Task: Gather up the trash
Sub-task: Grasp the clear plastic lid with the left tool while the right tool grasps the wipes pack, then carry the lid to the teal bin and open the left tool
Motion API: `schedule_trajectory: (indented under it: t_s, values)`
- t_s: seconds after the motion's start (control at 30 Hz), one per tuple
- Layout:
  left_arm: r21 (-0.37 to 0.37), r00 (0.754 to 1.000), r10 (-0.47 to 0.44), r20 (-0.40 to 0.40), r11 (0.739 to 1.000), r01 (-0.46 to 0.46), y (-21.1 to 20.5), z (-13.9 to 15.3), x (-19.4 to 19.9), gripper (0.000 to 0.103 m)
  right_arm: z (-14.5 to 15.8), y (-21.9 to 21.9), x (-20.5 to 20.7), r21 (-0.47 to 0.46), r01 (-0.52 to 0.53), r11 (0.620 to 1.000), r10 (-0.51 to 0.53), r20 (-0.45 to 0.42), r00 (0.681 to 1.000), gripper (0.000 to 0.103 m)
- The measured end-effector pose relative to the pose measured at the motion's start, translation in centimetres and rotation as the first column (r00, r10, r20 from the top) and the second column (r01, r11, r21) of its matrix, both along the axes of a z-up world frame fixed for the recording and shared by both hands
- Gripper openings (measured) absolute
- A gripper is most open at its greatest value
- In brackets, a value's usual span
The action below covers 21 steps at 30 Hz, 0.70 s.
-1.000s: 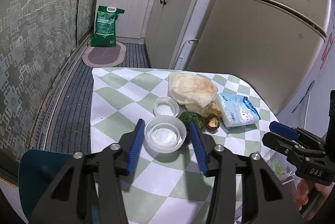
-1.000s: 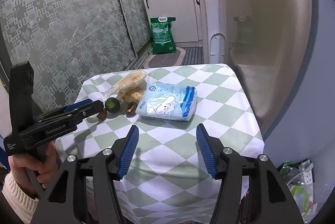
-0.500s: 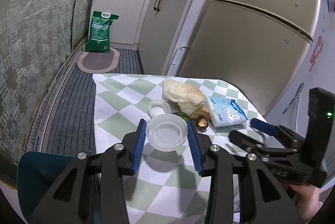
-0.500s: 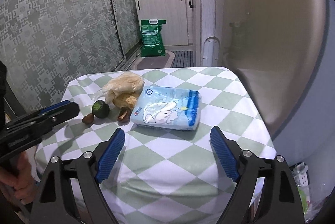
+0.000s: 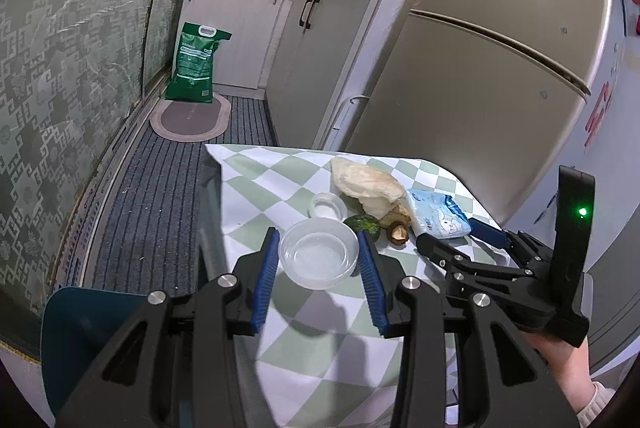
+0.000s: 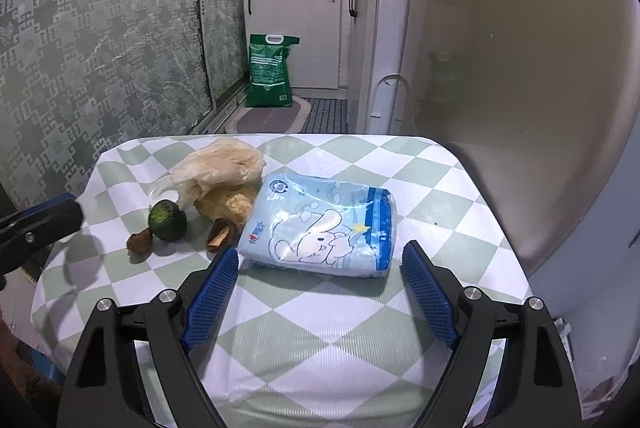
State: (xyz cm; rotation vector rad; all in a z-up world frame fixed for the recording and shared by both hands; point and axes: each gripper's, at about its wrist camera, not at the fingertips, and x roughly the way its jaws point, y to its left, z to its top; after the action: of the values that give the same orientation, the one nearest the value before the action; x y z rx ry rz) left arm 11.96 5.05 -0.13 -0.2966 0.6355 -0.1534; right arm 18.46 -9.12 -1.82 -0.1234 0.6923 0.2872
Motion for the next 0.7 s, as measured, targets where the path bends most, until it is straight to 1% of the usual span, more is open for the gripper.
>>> schedule_trajectory:
  t_s: [0.23, 0.5, 0.6, 0.7]
  values:
    - [0.000, 1.000, 0.001, 0.003, 1.000, -0.001, 0.9, 0.1, -0.6, 0.042, -0.3, 0.8, 0.4, -0.032, 0.026, 0.999, -0.025, 0.009, 1.000, 0.085]
    - [0.012, 1.000, -0.002, 0.014, 1.000, 0.001, 1.6, 0.3, -1.4, 0.042, -0.4, 1.2, 1.0, -0.045, 0.055, 0.997, -0.054, 0.023, 0.998, 0.085]
    - [0.013, 1.000, -0.001, 0.022, 1.000, 0.001, 2.2, 0.6, -1.8, 0.042, -0.3, 1.2, 1.1, -0.049, 0.061, 0.997, -0.060, 0.024, 0.998, 0.074]
    - [0.014, 1.000, 0.005, 0.026, 1.000, -0.006, 2.9, 0.6, -2.2, 0.042, 0.1, 0.9, 1.3, -0.030, 0.061, 0.998, -0.061, 0.010, 0.998, 0.073]
